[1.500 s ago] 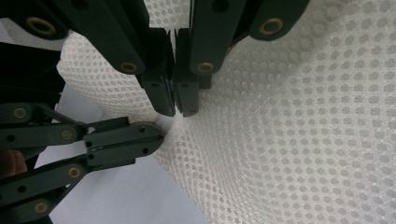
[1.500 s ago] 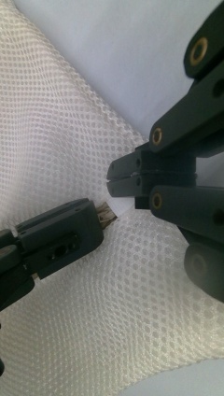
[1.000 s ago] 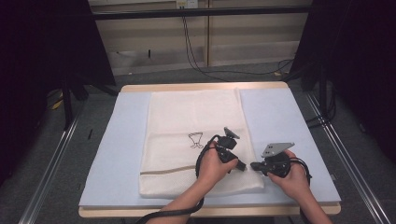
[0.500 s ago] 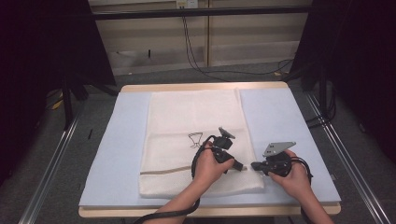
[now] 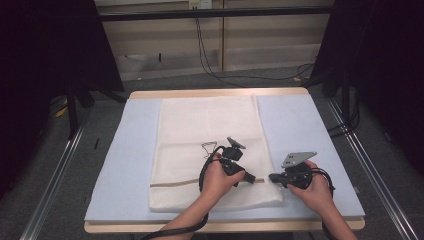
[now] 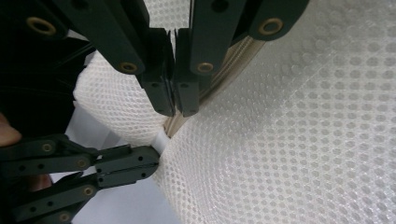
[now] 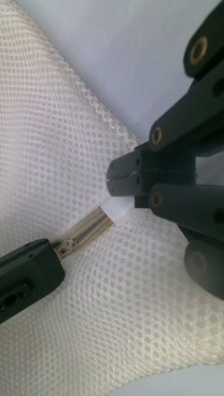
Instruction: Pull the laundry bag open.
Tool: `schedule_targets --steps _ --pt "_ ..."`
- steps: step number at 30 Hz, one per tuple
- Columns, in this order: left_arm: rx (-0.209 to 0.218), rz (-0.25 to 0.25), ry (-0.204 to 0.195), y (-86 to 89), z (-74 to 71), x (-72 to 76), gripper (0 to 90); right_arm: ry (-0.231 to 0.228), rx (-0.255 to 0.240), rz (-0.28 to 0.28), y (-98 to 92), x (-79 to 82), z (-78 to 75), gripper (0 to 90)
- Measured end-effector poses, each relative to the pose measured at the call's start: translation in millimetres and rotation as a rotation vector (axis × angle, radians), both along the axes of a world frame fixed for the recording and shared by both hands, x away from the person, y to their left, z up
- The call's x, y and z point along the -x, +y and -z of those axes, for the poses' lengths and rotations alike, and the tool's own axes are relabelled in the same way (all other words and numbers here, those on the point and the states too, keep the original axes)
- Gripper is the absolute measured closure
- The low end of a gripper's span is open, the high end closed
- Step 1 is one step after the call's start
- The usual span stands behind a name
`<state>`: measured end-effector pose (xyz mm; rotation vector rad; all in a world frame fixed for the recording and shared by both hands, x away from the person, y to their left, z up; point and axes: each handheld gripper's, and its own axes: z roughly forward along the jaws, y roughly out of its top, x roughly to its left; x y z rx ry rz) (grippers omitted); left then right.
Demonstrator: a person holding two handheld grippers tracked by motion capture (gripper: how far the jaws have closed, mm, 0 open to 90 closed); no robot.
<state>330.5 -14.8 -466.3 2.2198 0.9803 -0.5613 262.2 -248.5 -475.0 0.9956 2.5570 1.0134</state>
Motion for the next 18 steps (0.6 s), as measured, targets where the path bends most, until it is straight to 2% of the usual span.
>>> schedule_targets --steps 3,4,7,8,9,10,11,12,13,16,17,18 --pt "0.002 -0.024 0.011 0.6 -0.3 1.0 87.5 0.000 -0.001 0.010 -0.1 0.9 0.0 90.0" --pt "0.018 -0.035 0.015 0.3 0.0 1.6 87.5 -0.002 -0.001 0.006 -0.1 0.5 0.1 90.0" --pt "0.012 -0.008 0.008 5.0 0.6 -0.9 87.5 0.001 -0.005 0.008 -0.6 0.6 0.2 90.0" --pt "0.002 -0.016 0.014 5.6 0.3 -0.5 87.5 0.003 -0.006 0.006 -0.6 0.5 0.2 90.0" --pt "0.020 -0.015 0.010 6.8 1.3 -0.8 87.5 -0.001 -0.004 0.003 -0.7 0.1 0.3 90.0" --pt "0.015 -0.033 0.018 7.0 0.3 0.0 87.5 0.001 -0.005 0.003 -0.7 0.2 0.2 90.0" --pt "0.007 -0.027 0.013 8.4 0.1 -0.4 87.5 -0.002 -0.005 0.001 -0.7 0.1 0.4 90.0" --pt "0.015 -0.038 0.017 8.0 -0.1 0.2 87.5 0.000 -0.004 0.006 -0.7 0.5 0.2 90.0" --pt "0.006 -0.008 0.002 11.0 -0.2 -1.6 87.5 0.001 -0.007 0.003 -0.8 0.3 0.3 90.0" --pt "0.006 -0.022 0.009 13.2 -0.9 -1.4 87.4 -0.002 -0.002 0.004 -0.7 0.4 0.2 90.0" --pt "0.018 -0.025 0.018 14.8 -0.4 -1.9 87.5 -0.002 -0.004 0.003 -0.8 0.4 0.3 90.0" --pt "0.008 -0.041 0.012 14.9 -0.9 -0.9 87.5 -0.003 -0.004 0.003 -0.8 0.4 0.3 90.0"
